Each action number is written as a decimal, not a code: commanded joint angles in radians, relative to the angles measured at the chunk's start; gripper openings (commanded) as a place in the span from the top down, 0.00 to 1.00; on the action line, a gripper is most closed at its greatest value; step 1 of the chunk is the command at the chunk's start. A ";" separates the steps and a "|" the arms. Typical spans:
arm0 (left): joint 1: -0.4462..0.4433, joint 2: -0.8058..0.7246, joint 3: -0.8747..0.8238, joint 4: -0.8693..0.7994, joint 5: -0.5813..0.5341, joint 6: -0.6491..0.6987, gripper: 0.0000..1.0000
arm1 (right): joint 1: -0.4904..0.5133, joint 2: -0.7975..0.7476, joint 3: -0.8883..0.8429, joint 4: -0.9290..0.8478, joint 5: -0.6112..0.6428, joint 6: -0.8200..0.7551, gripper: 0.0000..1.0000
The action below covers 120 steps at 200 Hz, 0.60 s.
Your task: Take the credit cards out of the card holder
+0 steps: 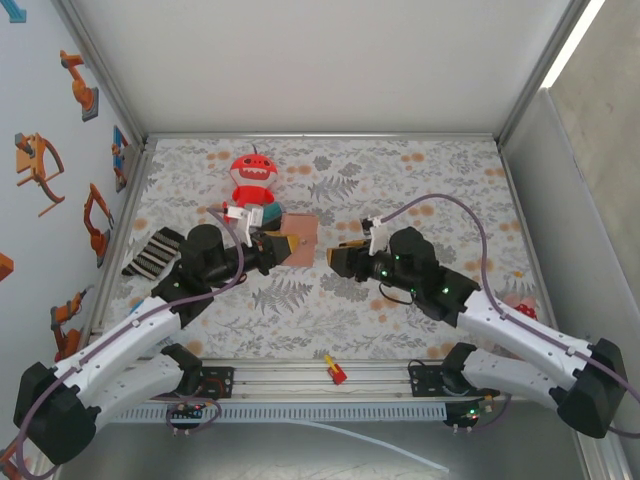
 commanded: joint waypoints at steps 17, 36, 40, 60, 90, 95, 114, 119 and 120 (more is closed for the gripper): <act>-0.005 -0.004 0.029 -0.022 -0.052 0.038 1.00 | 0.048 0.074 0.088 -0.018 0.178 0.028 0.63; -0.007 0.003 0.032 -0.015 -0.052 0.034 1.00 | 0.078 0.118 0.133 -0.025 0.212 0.020 0.66; -0.008 0.003 0.032 -0.014 -0.052 0.034 1.00 | 0.084 0.125 0.142 -0.027 0.220 0.017 0.66; -0.009 0.008 0.038 -0.013 -0.055 0.031 1.00 | 0.105 0.166 0.174 -0.015 0.214 0.005 0.71; -0.011 0.015 0.045 -0.013 -0.055 0.032 1.00 | 0.121 0.220 0.218 -0.018 0.197 -0.016 0.76; -0.011 0.015 0.045 -0.012 -0.055 0.031 1.00 | 0.122 0.226 0.223 -0.021 0.196 -0.018 0.77; -0.012 0.014 0.044 -0.008 -0.057 0.024 1.00 | 0.126 0.244 0.234 -0.026 0.196 -0.024 0.78; -0.014 0.014 0.043 -0.006 -0.057 0.021 1.00 | 0.126 0.247 0.236 -0.026 0.195 -0.025 0.78; -0.013 0.013 0.042 -0.005 -0.057 0.020 1.00 | 0.126 0.248 0.236 -0.026 0.195 -0.025 0.78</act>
